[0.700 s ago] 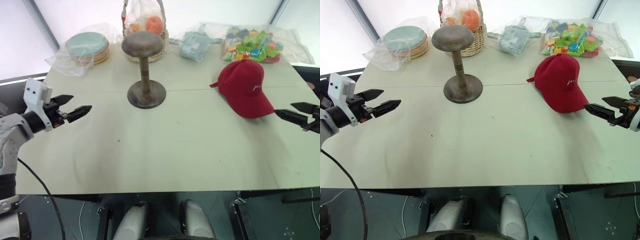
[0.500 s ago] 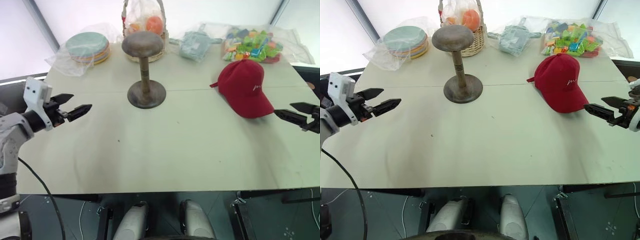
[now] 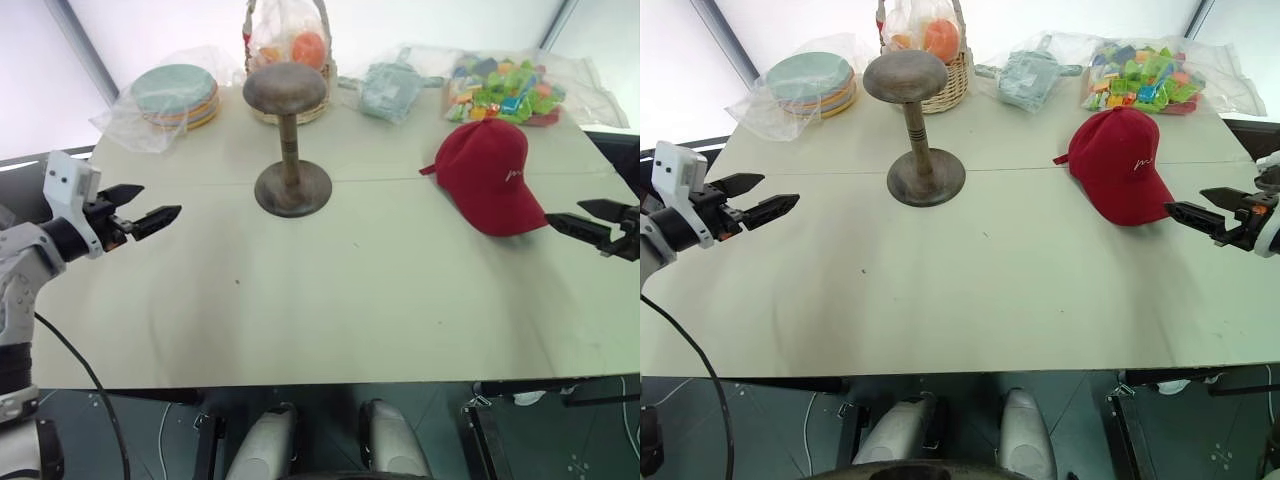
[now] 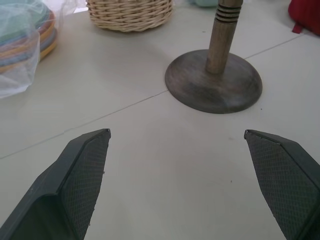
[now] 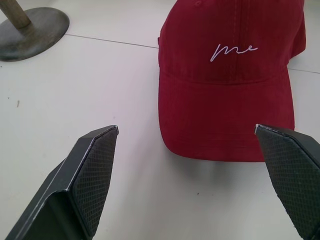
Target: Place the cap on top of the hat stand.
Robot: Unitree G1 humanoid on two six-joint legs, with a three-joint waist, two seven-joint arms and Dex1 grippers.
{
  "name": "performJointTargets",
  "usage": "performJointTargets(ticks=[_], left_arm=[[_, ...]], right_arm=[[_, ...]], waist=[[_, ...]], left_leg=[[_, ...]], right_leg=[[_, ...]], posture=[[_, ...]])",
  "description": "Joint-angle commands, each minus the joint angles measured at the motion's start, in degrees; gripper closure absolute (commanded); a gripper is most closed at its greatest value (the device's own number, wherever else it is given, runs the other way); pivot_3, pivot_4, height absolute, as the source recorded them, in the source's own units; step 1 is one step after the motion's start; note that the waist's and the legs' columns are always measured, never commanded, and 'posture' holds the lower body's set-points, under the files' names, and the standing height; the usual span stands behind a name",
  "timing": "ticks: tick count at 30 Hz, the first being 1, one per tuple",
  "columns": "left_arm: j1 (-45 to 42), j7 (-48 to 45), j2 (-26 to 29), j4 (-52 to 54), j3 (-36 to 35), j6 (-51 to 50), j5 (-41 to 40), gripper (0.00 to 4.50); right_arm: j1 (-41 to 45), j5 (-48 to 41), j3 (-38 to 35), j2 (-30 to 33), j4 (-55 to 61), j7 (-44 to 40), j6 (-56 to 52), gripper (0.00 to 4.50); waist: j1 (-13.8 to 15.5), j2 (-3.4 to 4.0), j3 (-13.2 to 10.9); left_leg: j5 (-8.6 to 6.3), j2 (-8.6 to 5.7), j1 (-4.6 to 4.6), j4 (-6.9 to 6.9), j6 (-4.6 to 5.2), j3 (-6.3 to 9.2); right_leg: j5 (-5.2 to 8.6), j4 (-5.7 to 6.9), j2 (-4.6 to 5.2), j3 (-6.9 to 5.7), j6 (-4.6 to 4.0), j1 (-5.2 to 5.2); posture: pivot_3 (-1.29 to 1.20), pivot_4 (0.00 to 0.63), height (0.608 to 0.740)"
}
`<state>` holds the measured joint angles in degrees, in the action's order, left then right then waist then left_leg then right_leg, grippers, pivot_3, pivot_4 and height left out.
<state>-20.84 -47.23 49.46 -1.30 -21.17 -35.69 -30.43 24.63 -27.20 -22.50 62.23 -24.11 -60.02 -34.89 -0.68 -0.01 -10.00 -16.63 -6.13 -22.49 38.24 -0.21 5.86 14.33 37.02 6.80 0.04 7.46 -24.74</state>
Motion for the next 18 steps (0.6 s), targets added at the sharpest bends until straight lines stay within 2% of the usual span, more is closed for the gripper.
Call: performJointTargets(ticks=[1, 12, 15, 18], left_arm=[[-0.2, 0.1, 1.6, 0.8, -2.3, 0.9, 0.0, 0.00], [-1.4, -0.3, 3.1, 0.0, -2.4, 1.6, 0.0, 0.00], [-4.3, -1.2, 3.4, -0.1, -2.3, 0.0, -2.0, 0.00], [-9.5, -5.2, 4.0, 2.6, 0.7, -3.4, -5.6, 0.00]], right_arm=[[1.4, 0.1, -0.5, 0.5, -0.1, -0.3, 1.2, 0.04], [3.1, 0.8, 1.2, -0.3, -1.3, -0.2, 2.4, 0.04], [3.4, 1.1, 1.4, -0.5, -1.4, -0.4, 2.5, 0.04], [4.1, 1.4, 1.9, -0.4, -1.8, -0.6, 2.6, 0.04]], waist=[[0.0, 0.00, 0.0], [0.0, 0.00, 0.0], [0.1, -0.01, 0.0], [0.1, -0.01, 0.0]], left_leg=[[0.00, 0.00, 0.00, 0.00, 0.00, 0.00], [0.00, -0.01, 0.00, 0.00, 0.00, 0.00], [0.00, -0.01, 0.00, 0.00, 0.00, 0.00], [0.00, -0.02, -0.01, 0.02, 0.00, 0.00]], right_leg=[[0.00, 0.00, 0.00, 0.00, 0.00, 0.00], [0.00, 0.00, 0.00, 0.00, 0.00, 0.00], [0.00, 0.00, 0.00, 0.00, 0.00, 0.00], [0.00, 0.01, 0.01, -0.01, 0.00, 0.01]], posture=[[0.00, 0.150, 0.740], [0.00, 0.150, 0.740], [0.00, 0.150, 0.740], [0.00, 0.150, 0.740]])
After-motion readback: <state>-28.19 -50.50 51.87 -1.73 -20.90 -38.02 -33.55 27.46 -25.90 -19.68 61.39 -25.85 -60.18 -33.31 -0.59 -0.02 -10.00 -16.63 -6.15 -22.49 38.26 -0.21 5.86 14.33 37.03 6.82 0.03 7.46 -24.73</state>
